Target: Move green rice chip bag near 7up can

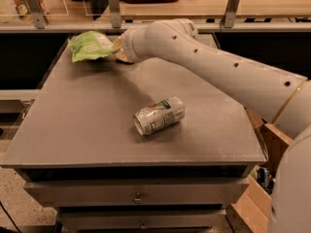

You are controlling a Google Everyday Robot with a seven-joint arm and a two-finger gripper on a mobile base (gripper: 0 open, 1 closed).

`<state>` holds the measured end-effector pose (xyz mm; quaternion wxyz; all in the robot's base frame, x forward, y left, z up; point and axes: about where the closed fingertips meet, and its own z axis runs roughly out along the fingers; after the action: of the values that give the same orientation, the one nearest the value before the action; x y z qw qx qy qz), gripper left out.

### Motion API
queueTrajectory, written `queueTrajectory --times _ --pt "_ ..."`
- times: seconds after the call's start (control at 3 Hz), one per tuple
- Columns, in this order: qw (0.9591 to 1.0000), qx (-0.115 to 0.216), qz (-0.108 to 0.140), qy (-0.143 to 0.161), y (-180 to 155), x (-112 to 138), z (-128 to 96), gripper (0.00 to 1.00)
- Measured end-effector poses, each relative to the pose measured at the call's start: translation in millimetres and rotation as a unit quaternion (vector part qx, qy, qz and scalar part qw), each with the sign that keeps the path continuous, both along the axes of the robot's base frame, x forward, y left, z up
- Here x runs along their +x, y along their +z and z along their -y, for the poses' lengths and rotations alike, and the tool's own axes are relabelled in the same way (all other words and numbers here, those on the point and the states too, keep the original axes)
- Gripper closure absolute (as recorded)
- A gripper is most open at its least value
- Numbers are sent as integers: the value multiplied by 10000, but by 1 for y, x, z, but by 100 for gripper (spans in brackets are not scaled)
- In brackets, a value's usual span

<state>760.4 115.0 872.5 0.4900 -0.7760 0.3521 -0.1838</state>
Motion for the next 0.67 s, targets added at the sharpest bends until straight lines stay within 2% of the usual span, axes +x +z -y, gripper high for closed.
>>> queueTrajectory --times 0.67 --pt "9995 -145 263 -5 5 -19 49 100"
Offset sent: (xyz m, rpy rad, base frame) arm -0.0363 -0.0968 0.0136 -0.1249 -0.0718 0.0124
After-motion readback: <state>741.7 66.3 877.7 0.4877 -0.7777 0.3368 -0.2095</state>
